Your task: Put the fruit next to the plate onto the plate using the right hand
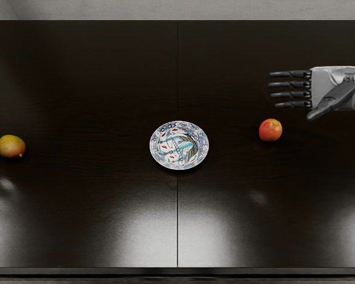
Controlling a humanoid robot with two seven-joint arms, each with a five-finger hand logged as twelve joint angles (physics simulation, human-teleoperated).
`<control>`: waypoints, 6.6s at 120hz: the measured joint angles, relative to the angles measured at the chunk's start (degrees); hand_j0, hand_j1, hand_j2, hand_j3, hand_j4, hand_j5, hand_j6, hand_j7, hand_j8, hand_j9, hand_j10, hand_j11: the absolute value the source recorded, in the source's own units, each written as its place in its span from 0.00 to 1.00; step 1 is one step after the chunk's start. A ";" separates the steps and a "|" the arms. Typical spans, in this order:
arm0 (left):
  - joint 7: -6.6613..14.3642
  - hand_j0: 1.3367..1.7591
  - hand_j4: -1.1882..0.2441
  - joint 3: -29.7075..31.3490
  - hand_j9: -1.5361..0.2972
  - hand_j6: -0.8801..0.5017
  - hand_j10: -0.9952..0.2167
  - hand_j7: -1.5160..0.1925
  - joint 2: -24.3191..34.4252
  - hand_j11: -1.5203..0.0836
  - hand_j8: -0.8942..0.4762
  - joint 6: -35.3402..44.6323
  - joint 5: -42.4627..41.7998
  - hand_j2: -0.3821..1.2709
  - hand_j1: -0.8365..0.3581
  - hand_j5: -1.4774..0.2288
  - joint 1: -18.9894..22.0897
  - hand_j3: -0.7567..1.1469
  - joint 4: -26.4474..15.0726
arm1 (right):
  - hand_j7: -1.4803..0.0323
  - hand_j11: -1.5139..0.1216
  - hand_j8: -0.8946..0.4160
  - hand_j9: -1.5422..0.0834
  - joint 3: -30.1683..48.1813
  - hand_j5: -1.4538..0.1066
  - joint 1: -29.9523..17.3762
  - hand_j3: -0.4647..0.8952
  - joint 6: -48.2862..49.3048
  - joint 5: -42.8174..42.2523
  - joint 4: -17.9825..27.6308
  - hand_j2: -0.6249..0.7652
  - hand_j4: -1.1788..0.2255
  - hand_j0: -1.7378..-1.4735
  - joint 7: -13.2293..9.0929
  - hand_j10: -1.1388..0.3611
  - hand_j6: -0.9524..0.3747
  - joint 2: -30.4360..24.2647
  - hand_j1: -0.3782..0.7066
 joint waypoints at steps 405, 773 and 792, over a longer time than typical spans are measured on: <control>0.00 0.76 0.67 -0.13 0.67 0.47 0.63 0.71 0.00 0.76 0.48 0.01 0.00 0.26 0.76 0.69 0.00 0.40 0.00 | 0.75 0.71 0.48 0.73 -64.84 0.71 24.61 0.34 -70.05 -51.64 6.05 0.41 0.65 0.30 0.00 0.58 0.51 36.45 0.32; 0.00 0.76 0.67 -0.10 0.67 0.47 0.63 0.71 0.00 0.76 0.48 0.02 0.00 0.26 0.76 0.69 0.03 0.40 0.00 | 0.42 0.41 0.37 0.43 -64.69 0.39 33.19 0.34 -70.04 -52.08 19.77 0.55 0.38 0.32 0.00 0.36 0.35 33.24 0.56; 0.00 0.76 0.67 -0.13 0.67 0.47 0.63 0.71 0.00 0.76 0.48 0.02 0.00 0.26 0.76 0.69 0.04 0.40 0.00 | 0.42 0.41 0.37 0.43 -64.45 0.39 36.29 0.34 -70.02 -51.63 23.23 0.55 0.38 0.32 0.01 0.36 0.35 33.05 0.56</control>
